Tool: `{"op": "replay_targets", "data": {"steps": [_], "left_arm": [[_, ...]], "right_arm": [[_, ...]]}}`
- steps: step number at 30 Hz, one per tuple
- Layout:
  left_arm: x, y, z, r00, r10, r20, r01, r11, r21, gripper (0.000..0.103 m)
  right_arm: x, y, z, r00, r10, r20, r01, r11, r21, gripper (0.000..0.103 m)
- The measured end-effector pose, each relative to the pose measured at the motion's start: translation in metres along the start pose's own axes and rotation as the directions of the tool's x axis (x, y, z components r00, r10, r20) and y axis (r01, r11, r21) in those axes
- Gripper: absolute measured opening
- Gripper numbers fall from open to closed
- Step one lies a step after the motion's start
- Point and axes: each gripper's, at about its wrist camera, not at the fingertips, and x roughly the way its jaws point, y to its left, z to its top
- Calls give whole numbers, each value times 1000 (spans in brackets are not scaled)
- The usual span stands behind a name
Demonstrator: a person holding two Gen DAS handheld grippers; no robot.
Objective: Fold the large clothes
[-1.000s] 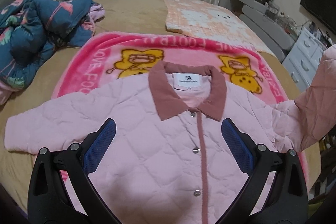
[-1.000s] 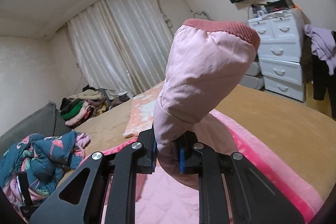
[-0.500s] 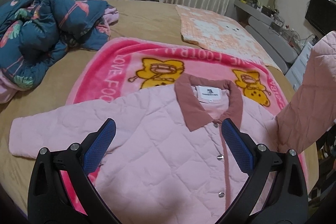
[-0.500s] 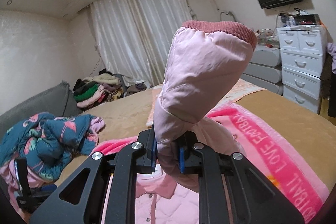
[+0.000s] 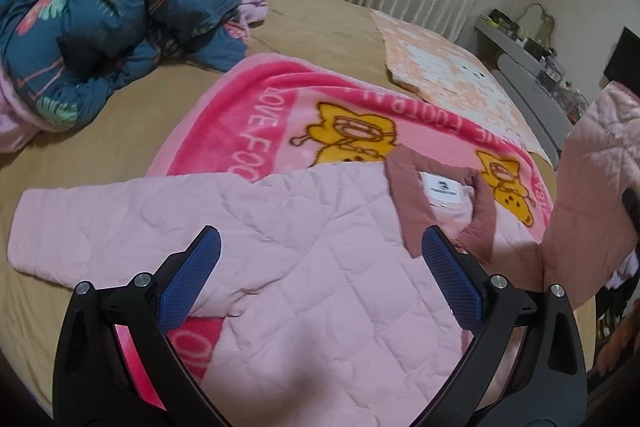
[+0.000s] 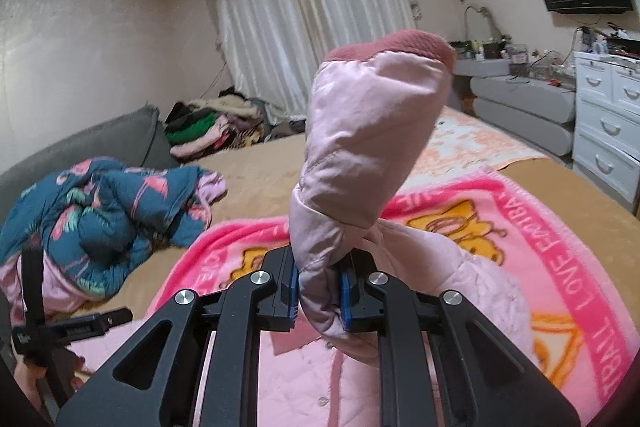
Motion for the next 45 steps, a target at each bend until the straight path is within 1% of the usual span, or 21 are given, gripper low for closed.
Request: {"op": "replay_targets", "data": {"steps": [7, 11, 14, 16, 19, 21, 23, 24, 25, 27, 28, 29, 30, 31, 34, 36, 37, 38, 43, 44, 45], "left_arm": [[15, 38, -13, 999, -33, 2, 33, 997, -72, 94], [24, 50, -27, 996, -94, -7, 93, 990, -107, 94], [30, 57, -35, 988, -156, -6, 153, 977, -147, 94], [33, 57, -36, 982, -187, -4, 183, 969, -167, 94], [36, 52, -36, 969, -245, -15, 239, 955, -175, 94], [37, 49, -38, 960, -281, -11, 275, 946, -173, 94], [43, 47, -41, 948, -318, -26, 308, 933, -189, 94], [46, 46, -41, 943, -330, -30, 319, 928, -195, 94], [49, 44, -42, 936, -351, -36, 338, 919, -201, 94], [54, 41, -44, 929, -369, -41, 353, 912, -208, 94], [58, 37, -46, 926, -374, -49, 357, 911, -207, 94], [61, 35, -47, 924, -379, -56, 361, 910, -205, 94], [65, 32, -49, 918, -390, -70, 369, 907, -204, 94], [70, 28, -53, 913, -399, -88, 376, 904, -202, 94], [83, 16, -63, 905, -403, -138, 374, 907, -194, 94], [91, 11, -69, 896, -412, -167, 378, 904, -200, 94], [96, 9, -72, 891, -417, -180, 380, 902, -207, 94], [99, 8, -75, 887, -420, -190, 381, 900, -214, 94], [116, -3, -89, 862, -457, -219, 406, 882, -241, 94], [120, -3, -91, 862, -455, -224, 402, 882, -246, 94], [123, -5, -94, 870, -441, -223, 390, 890, -237, 94]], "right_arm": [[40, 35, -48, 997, 15, -77, -21, 997, -73, 15], [61, 53, -78, 991, 15, -134, -33, 990, -134, 15], [79, 66, -104, 980, 12, -199, -49, 982, -183, 17], [91, 72, -121, 964, 16, -266, -71, 978, -198, 19], [99, 82, -141, 946, 20, -324, -99, 969, -227, 24], [101, 92, -153, 936, 19, -350, -118, 958, -263, 34], [103, 100, -165, 918, 26, -396, -148, 949, -280, 44], [104, 102, -170, 903, 38, -428, -169, 948, -271, 50], [105, 105, -177, 888, 45, -458, -185, 946, -267, 51], [102, 110, -186, 879, 33, -476, -194, 936, -294, 57], [97, 111, -189, 872, 46, -487, -211, 934, -290, 62], [92, 109, -190, 864, 77, -497, -236, 934, -266, 74], [84, 107, -189, 856, 122, -503, -269, 936, -229, 82], [76, 103, -188, 852, 151, -501, -286, 936, -204, 83], [58, 89, -178, 863, 160, -478, -277, 943, -184, 84], [46, 73, -166, 885, 133, -445, -239, 952, -191, 85], [40, 60, -161, 899, 100, -426, -200, 960, -196, 85], [37, 50, -156, 906, 76, -416, -172, 965, -197, 85], [25, -11, -141, 924, -48, -380, -17, 986, -168, 85], [23, -22, -139, 924, -63, -376, 2, 987, -159, 85], [19, -33, -137, 925, -80, -372, 23, 988, -154, 85]]}}
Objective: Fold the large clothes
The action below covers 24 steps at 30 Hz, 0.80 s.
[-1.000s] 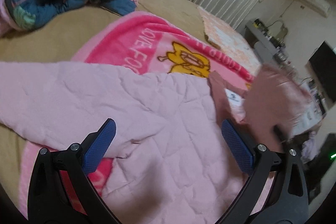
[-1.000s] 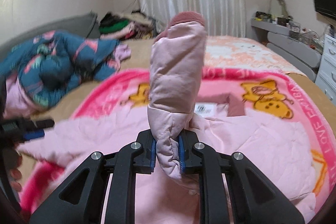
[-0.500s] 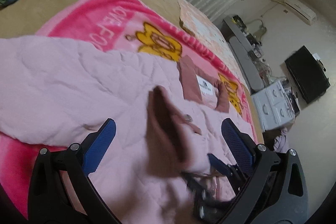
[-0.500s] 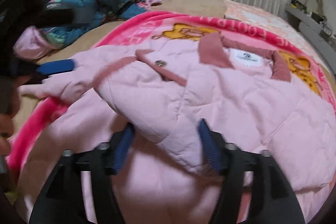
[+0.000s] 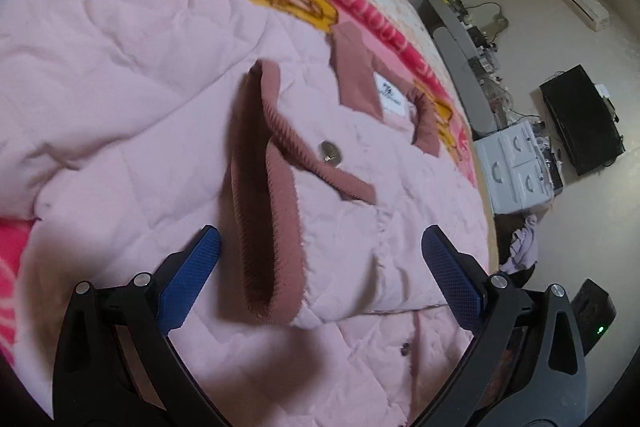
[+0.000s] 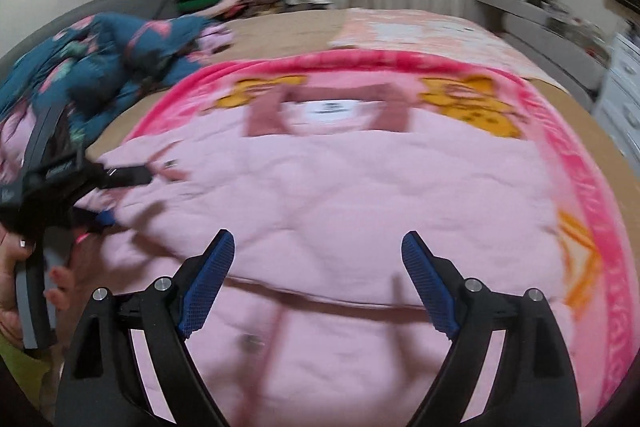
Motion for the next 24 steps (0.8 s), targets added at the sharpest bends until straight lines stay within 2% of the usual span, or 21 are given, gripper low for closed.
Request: {"op": "replay_targets", "data": {"steps": [1, 2, 3, 6, 9, 10, 14, 19, 21, 24], "left_arm": [[2, -1, 0, 1000, 7, 10, -7, 1000, 12, 93], [3, -3, -2, 999, 24, 25, -25, 999, 35, 83], [4, -5, -2, 999, 40, 30, -41, 998, 53, 66], [7, -9, -5, 996, 77, 42, -82, 990, 111, 39], [5, -14, -5, 995, 82, 63, -91, 984, 151, 18], [-1, -16, -3, 993, 88, 84, -101, 981, 168, 14], [-22, -25, 5, 987, 84, 138, -113, 970, 217, 10], [-36, -36, 9, 977, 116, 180, -162, 951, 263, 10], [-31, -33, 8, 973, 148, 176, -192, 944, 270, 10], [-17, -20, 5, 971, 193, 145, -224, 941, 252, 10]], "right_arm": [[-2, -9, -2, 1000, -20, 2, 20, 1000, 9, 85], [-6, -20, -3, 999, -47, 5, 46, 999, 15, 85], [-8, -31, -4, 997, -72, 8, 72, 997, 18, 85], [-14, -59, -7, 992, -125, 8, 124, 991, 44, 85], [-16, -82, -10, 988, -154, -3, 154, 984, 88, 85], [-16, -88, -11, 987, -161, -6, 161, 982, 99, 85], [-17, -96, -10, 987, -161, -2, 160, 979, 124, 85], [-13, -96, 2, 989, -144, 30, 140, 984, 114, 85], [-1, -95, 8, 989, -147, 8, 145, 983, 116, 85], [12, -94, 16, 994, -110, 1, 109, 985, 133, 85]]}}
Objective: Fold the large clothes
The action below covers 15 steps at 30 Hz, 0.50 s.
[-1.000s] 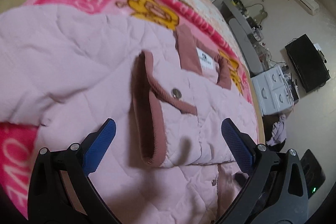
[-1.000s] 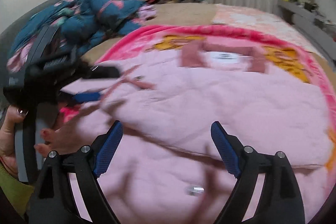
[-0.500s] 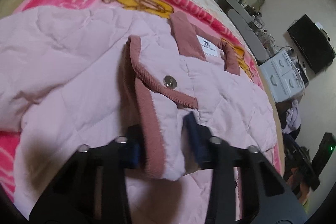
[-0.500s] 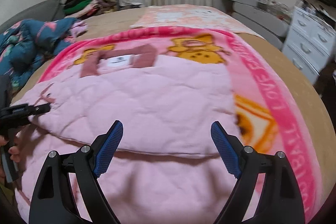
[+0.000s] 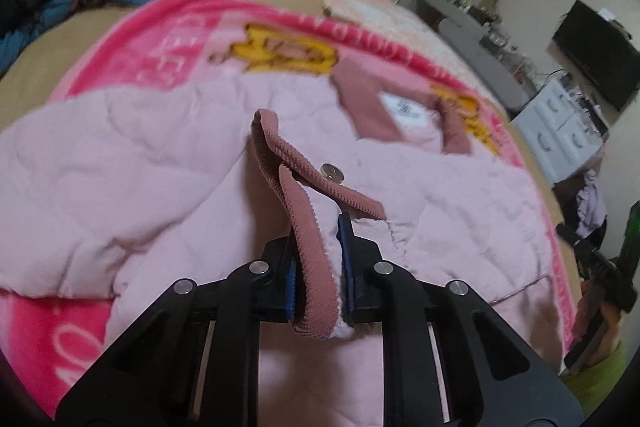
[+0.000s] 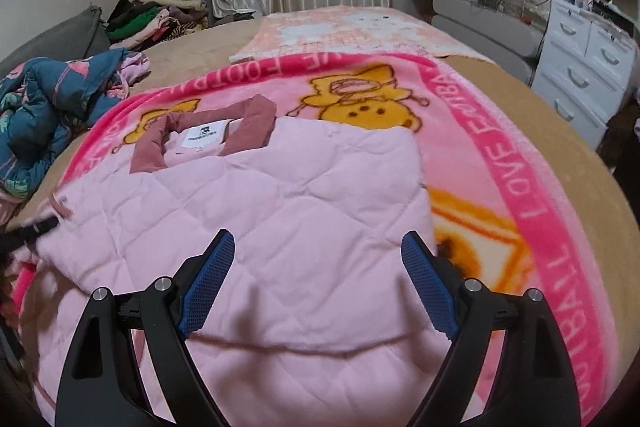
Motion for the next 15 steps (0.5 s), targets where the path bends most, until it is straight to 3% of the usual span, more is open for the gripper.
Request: {"op": "replay_targets", "data": {"steps": [6, 11, 15], "left_arm": [[14, 6, -9, 998, 44, -38, -43, 999, 17, 15], [20, 6, -11, 997, 55, -51, -54, 998, 27, 22], [20, 3, -15, 996, 67, -61, -63, 997, 50, 27]], "right_arm": [[27, 1, 3, 997, 23, -68, -21, 1000, 23, 84], [57, -16, -11, 986, -27, -164, 36, 998, 50, 84], [65, -19, -16, 985, -29, -170, 40, 997, 63, 84]]}}
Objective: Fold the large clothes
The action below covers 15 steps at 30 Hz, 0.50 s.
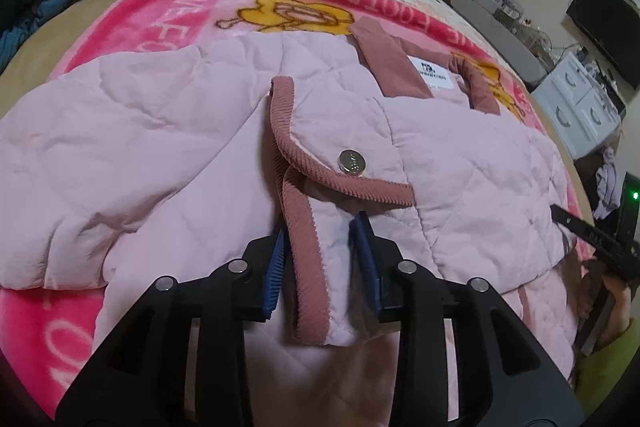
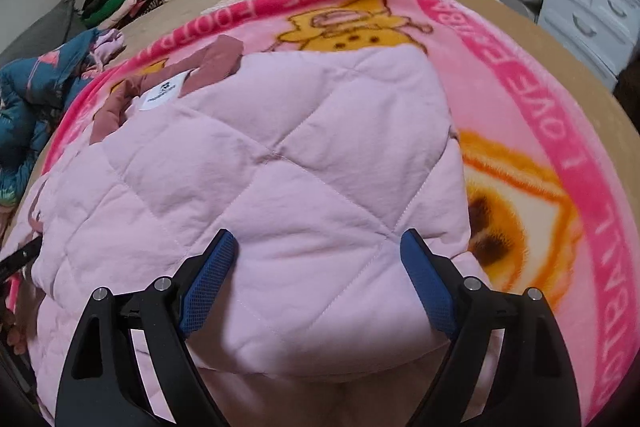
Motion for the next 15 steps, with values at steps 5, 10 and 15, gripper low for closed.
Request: {"op": "replay_targets", "data": {"steps": [5, 10, 15], "left_arm": [[-17, 4, -1, 1000, 18, 0, -18, 1000, -13, 50], [-46, 6, 2, 997, 72, 32, -71, 997, -32, 94], [-77, 15, 2, 983, 166, 71, -163, 985, -54, 94]], "right_arm": [[-20, 4, -1, 999, 11, 38, -12, 1000, 11, 85], [-48, 16, -4, 995, 33, 97, -35, 999, 16, 96], [-69, 41, -4, 991, 60, 120, -57, 998, -25, 97]]}}
